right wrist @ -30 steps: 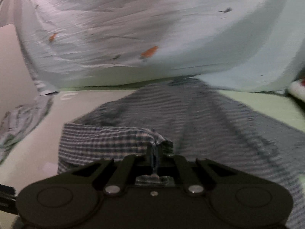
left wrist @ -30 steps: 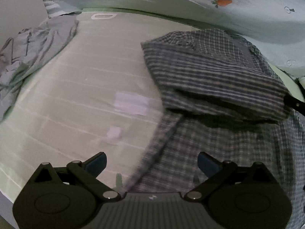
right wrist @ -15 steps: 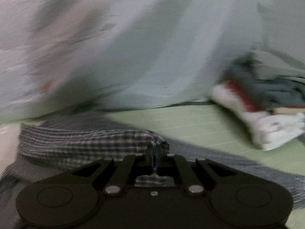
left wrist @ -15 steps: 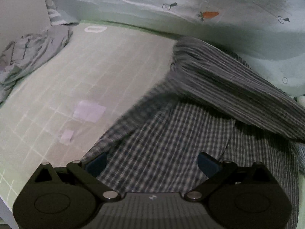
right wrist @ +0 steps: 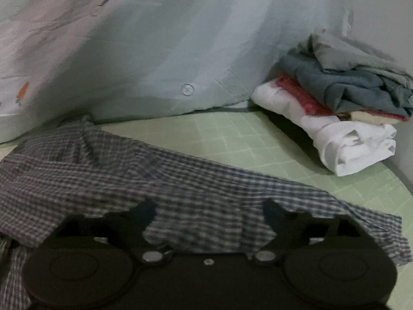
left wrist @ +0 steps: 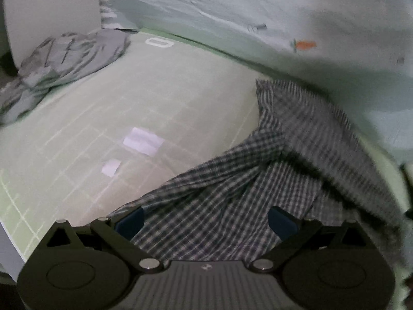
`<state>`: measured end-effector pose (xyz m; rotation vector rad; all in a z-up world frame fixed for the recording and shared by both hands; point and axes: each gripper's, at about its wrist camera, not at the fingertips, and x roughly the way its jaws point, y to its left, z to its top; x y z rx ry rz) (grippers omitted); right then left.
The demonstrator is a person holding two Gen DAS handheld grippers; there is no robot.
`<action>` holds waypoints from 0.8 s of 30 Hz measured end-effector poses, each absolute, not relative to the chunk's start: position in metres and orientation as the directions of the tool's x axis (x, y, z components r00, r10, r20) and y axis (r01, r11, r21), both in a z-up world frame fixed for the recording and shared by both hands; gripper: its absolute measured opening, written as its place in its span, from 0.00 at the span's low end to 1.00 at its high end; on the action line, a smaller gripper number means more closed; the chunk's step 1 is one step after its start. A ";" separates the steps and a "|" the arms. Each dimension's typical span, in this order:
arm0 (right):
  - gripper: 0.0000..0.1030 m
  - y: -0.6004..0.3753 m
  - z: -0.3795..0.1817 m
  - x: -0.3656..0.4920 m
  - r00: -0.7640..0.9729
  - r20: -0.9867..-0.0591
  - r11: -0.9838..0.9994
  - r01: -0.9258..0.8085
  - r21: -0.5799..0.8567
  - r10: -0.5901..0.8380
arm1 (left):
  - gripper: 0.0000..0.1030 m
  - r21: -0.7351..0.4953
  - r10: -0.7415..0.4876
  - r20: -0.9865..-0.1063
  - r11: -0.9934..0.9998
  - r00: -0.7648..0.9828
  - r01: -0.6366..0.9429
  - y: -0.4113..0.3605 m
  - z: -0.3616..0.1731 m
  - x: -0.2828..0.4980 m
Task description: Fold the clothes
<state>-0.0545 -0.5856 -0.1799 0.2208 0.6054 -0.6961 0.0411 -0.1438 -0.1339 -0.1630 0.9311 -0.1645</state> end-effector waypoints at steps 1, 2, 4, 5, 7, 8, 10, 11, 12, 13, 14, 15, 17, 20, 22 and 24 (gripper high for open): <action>1.00 -0.578 -0.179 -0.055 0.615 -0.582 0.760 0.650 -0.008 -0.532 | 0.98 -0.233 -0.224 -0.771 0.970 0.596 0.064 -0.137 -0.131 0.039; 1.00 -0.570 -0.178 -0.055 0.624 -0.580 0.767 0.641 -0.004 -0.524 | 0.98 -0.248 -0.236 -0.760 0.967 0.606 0.066 -0.131 -0.128 0.036; 1.00 -0.555 -0.176 -0.055 0.635 -0.574 0.771 0.637 0.010 -0.517 | 1.00 -0.292 -0.279 -0.740 0.953 0.612 0.081 -0.116 -0.124 0.035; 1.00 -0.547 -0.175 -0.057 0.640 -0.568 0.769 0.639 0.020 -0.517 | 1.00 -0.320 -0.308 -0.732 0.943 0.608 0.093 -0.108 -0.122 0.035; 1.00 -0.528 -0.172 -0.059 0.650 -0.558 0.767 0.640 0.037 -0.516 | 1.00 -0.360 -0.352 -0.721 0.926 0.596 0.112 -0.094 -0.121 0.040; 1.00 -0.519 -0.171 -0.059 0.652 -0.555 0.766 0.642 0.041 -0.517 | 1.00 -0.374 -0.369 -0.719 0.920 0.590 0.120 -0.086 -0.121 0.044; 1.00 -0.499 -0.170 -0.059 0.650 -0.549 0.756 0.652 0.049 -0.525 | 1.00 -0.401 -0.402 -0.713 0.906 0.575 0.135 -0.072 -0.120 0.052; 1.00 -0.488 -0.170 -0.059 0.646 -0.548 0.747 0.662 0.057 -0.531 | 1.00 -0.415 -0.418 -0.709 0.898 0.568 0.143 -0.064 -0.120 0.057; 1.00 -0.477 -0.169 -0.058 0.641 -0.550 0.737 0.673 0.066 -0.536 | 1.00 -0.427 -0.434 -0.706 0.891 0.560 0.152 -0.057 -0.120 0.061; 1.00 -0.466 -0.170 -0.057 0.632 -0.554 0.725 0.685 0.074 -0.541 | 1.00 -0.423 -0.444 -0.708 0.889 0.549 0.174 -0.052 -0.119 0.066; 1.00 -0.454 -0.170 -0.055 0.628 -0.557 0.718 0.691 0.079 -0.543 | 1.00 -0.421 -0.457 -0.708 0.885 0.539 0.198 -0.046 -0.118 0.072; 1.00 -0.440 -0.171 -0.054 0.628 -0.558 0.718 0.691 0.080 -0.542 | 1.00 -0.424 -0.472 -0.706 0.879 0.529 0.218 -0.039 -0.117 0.077; 1.00 -0.412 -0.173 -0.050 0.633 -0.555 0.723 0.687 0.079 -0.540 | 1.00 -0.448 -0.509 -0.693 0.859 0.511 0.247 -0.024 -0.117 0.088; 1.00 -0.367 -0.179 -0.040 0.627 -0.569 0.717 0.691 0.091 -0.532 | 1.00 -0.452 -0.529 -0.692 0.848 0.491 0.276 -0.003 -0.120 0.107; 1.00 -0.341 -0.183 -0.032 0.623 -0.578 0.711 0.696 0.100 -0.528 | 1.00 -0.409 -0.520 -0.703 0.854 0.485 0.322 0.006 -0.122 0.116; 1.00 -0.314 -0.187 -0.022 0.617 -0.585 0.705 0.702 0.105 -0.527 | 1.00 -0.363 -0.512 -0.722 0.853 0.465 0.375 0.015 -0.125 0.124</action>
